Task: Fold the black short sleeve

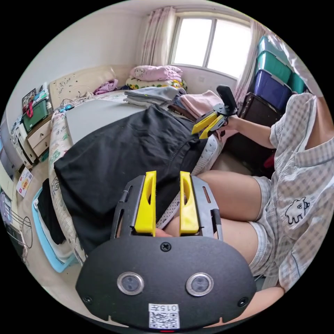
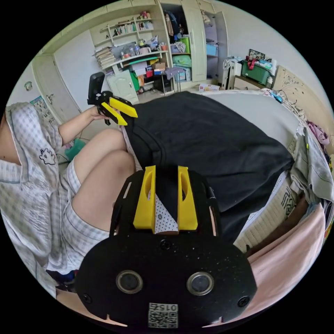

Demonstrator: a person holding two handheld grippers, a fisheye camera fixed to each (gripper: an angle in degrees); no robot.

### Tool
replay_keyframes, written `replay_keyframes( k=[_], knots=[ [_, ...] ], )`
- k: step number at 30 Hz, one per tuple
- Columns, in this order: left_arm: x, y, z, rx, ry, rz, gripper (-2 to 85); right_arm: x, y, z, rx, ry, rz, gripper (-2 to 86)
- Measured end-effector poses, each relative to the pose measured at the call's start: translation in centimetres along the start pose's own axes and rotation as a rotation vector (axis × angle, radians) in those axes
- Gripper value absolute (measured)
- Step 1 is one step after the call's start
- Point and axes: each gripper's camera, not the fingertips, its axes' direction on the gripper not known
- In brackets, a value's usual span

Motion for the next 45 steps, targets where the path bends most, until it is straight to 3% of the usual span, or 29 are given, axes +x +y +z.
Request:
replay_keyframes(
  k=[9,20,27,32,38,41,42,45],
  knots=[
    [3.2,-1.9,2.7,-0.104,-0.131,0.016,5.7,0.2,1.1,1.2,0.022,0.127,0.113,0.8],
    [6.9,-2.0,2.8,-0.195,-0.241,0.121,7.0,0.3,0.1,1.9,-0.007,0.169,0.135,-0.1],
    [9.0,-1.8,3.2,-0.230,-0.353,0.156,1.8,0.3,0.0,1.9,-0.020,0.157,0.164,0.3],
    [8.5,-1.1,0.4,-0.127,-0.326,0.093,0.3,0.8,-0.7,1.3,-0.020,0.154,0.162,0.2],
    [4.3,-3.4,-2.5,0.022,-0.369,0.002,0.0,6.8,-4.2,-2.8,0.139,0.091,0.250,0.1],
    [-1.7,-9.6,-3.4,0.096,-0.426,0.001,0.4,13.3,-12.3,-6.8,0.219,0.268,0.272,1.0],
    [-5.0,-13.6,-3.8,0.157,-0.510,-0.015,0.8,15.9,-17.2,-8.7,0.292,0.412,0.271,1.6],
    [-13.1,-22.1,-5.9,0.414,-0.639,-0.247,4.7,23.1,-27.4,-12.6,0.481,0.577,0.469,5.7]
  ],
)
